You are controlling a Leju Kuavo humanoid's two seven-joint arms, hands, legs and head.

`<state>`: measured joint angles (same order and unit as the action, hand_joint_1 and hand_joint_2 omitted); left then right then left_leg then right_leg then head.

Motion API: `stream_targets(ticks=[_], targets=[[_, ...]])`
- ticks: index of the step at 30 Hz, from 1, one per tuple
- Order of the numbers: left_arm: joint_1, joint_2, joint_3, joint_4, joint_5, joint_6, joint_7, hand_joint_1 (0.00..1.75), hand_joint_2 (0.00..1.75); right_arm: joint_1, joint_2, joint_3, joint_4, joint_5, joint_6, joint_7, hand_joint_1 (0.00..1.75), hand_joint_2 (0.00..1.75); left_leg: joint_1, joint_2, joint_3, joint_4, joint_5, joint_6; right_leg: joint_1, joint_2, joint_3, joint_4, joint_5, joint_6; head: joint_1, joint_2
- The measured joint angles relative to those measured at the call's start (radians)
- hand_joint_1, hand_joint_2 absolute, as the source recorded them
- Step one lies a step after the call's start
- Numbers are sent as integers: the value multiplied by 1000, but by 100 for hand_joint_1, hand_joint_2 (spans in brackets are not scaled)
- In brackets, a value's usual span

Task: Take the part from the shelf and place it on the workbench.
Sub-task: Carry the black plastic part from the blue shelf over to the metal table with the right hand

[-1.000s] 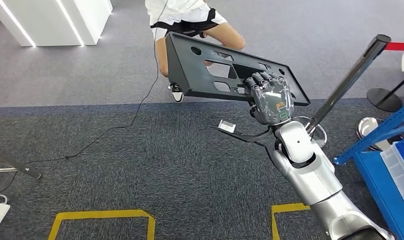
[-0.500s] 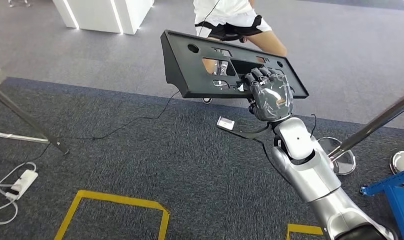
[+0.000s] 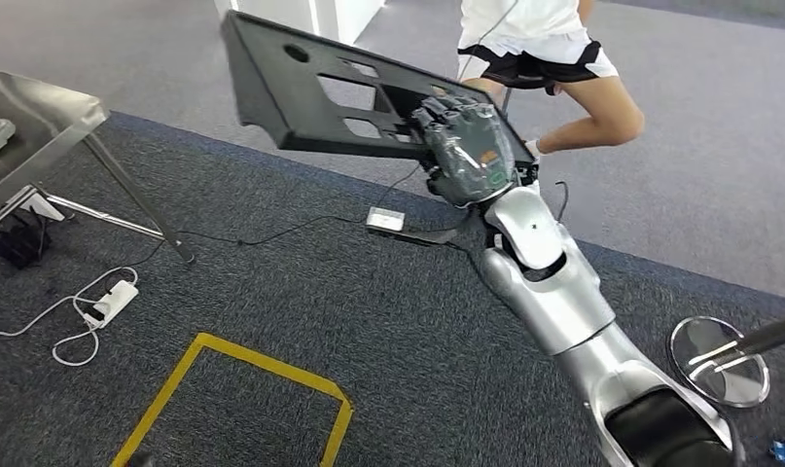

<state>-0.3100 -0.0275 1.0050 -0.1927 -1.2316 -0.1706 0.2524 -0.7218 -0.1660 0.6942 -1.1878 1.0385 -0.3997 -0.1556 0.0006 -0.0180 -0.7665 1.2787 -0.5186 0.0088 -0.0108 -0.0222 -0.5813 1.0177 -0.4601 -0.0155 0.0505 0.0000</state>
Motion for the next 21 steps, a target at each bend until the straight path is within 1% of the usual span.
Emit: stream_targets(ticks=[1, 2, 3, 4, 5, 6, 7, 8, 9, 10, 11, 12, 13, 14, 15, 16, 17, 18, 19, 20, 21], targets=[[-20, 12, 3, -1, 3, -2, 1, 0, 175, -11, 13, 11, 14, -5, -2, -2, 175, 175, 3, 5, -19, 31, -1, -4, 0, -14, 7, 0, -6, -1, 0, 0], [-33, 21, 4, -2, 6, -2, -2, 0, 175, -18, 24, 19, 27, -11, -3, -5, 175, 175, 6, 8, -22, 30, 14, -8, 0, -27, 15, 0, -12, 0, 0, 0], [-38, 30, 6, -2, 9, -2, -6, 0, 175, -24, 32, 25, 37, -15, -4, -9, 175, 175, 9, 14, -5, -14, 51, -11, -2, -40, 26, 1, -20, 3, 0, 0], [-38, 37, 8, -2, 11, -1, -11, 0, 175, -29, 36, 29, 43, -20, -5, -10, 175, 175, 12, 26, 24, -84, 91, -13, -3, -52, 36, 2, -29, 6, 0, 0], [-36, 43, 9, -2, 14, -1, -17, 0, 175, -35, 40, 34, 48, -24, -4, -10, 175, 175, 10, 47, 55, -149, 121, -15, -2, -63, 44, 1, -37, 10, 0, 0], [-34, 45, 9, -2, 16, -1, -20, 0, 175, -43, 41, 39, 52, -28, -4, -9, 175, 175, 6, 66, 81, -206, 140, -12, 0, -73, 49, 1, -44, 15, 0, 0], [-33, 46, 10, -2, 18, -1, -23, 0, 175, -50, 42, 44, 54, -31, -3, -8, 175, 175, 2, 79, 92, -232, 138, -6, 4, -83, 52, 0, -49, 21, -1, 0], [-33, 47, 10, -2, 20, 0, -25, 0, 175, -57, 43, 50, 57, -33, -3, -8, 175, 175, -4, 83, 95, -236, 128, 2, 8, -93, 54, -2, -53, 26, -1, 0], [-34, 49, 9, -2, 22, 1, -27, 0, 175, -63, 45, 57, 58, -35, -3, -8, 175, 175, -6, 74, 96, -242, 122, 11, 11, -104, 57, -2, -58, 31, -1, 0], [-34, 53, 9, -2, 25, 3, -28, 0, 175, -67, 47, 62, 59, -35, -3, -8, 175, 175, -4, 62, 98, -243, 117, 20, 10, -107, 61, -2, -65, 37, -1, 0], [-34, 57, 9, -2, 27, 5, -28, 0, 175, -71, 50, 66, 60, -36, -3, -8, 175, 175, -3, 50, 104, -245, 112, 26, 7, -92, 61, 7, -74, 41, -1, 0], [-36, 60, 9, -3, 28, 8, -28, 0, 175, -75, 51, 69, 62, -36, -3, -7, 175, 175, -1, 38, 111, -247, 109, 33, 3, -65, 48, 38, -89, 44, -1, 0], [-39, 62, 9, -3, 28, 10, -28, 0, 175, -77, 52, 71, 63, -36, -3, -6, 175, 175, 1, 27, 119, -248, 105, 40, -1, -31, 20, 91, -107, 45, 0, 0], [-43, 63, 9, -3, 29, 12, -28, 0, 175, -79, 51, 73, 66, -37, -4, -5, 175, 175, 0, 14, 125, -248, 100, 46, -2, -1, -23, 163, -127, 44, 0, 0], [-45, 63, 8, -3, 30, 13, -28, 0, 175, -79, 51, 75, 69, -37, -4, -4, 175, 175, -2, 1, 131, -248, 95, 50, -2, 13, -74, 237, -142, 43, 0, 0], [-46, 63, 8, -3, 31, 13, -28, 0, 175, -78, 51, 78, 73, -37, -4, -3, 175, 175, -4, -15, 139, -248, 90, 52, -1, 17, -119, 291, -142, 42, 0, 0], [-45, 63, 8, -3, 33, 13, -28, 0, 175, -78, 51, 81, 77, -37, -4, -3, 175, 175, -5, -31, 148, -247, 83, 54, 0, 20, -150, 311, -123, 39, 0, 0], [-43, 62, 8, -3, 35, 12, -29, 0, 175, -78, 50, 84, 81, -37, -5, -3, 175, 175, -7, -47, 159, -247, 76, 54, 3, 23, -162, 290, -82, 34, 0, 0], [-42, 61, 8, -3, 37, 12, -30, 0, 175, -79, 50, 86, 83, -38, -5, -3, 175, 175, -7, -63, 170, -247, 69, 53, 6, 31, -155, 231, -25, 27, 0, 0], [-41, 61, 8, -3, 39, 12, -31, 0, 175, -81, 50, 88, 85, -38, -5, -3, 175, 175, -5, -77, 179, -247, 62, 51, 9, 51, -139, 162, 26, 20, 0, 0], [-40, 60, 7, -3, 43, 12, -32, 0, 175, -83, 50, 90, 86, -38, -4, -2, 175, 175, -4, -90, 184, -246, 56, 49, 11, 72, -122, 101, 65, 14, -1, 0]])
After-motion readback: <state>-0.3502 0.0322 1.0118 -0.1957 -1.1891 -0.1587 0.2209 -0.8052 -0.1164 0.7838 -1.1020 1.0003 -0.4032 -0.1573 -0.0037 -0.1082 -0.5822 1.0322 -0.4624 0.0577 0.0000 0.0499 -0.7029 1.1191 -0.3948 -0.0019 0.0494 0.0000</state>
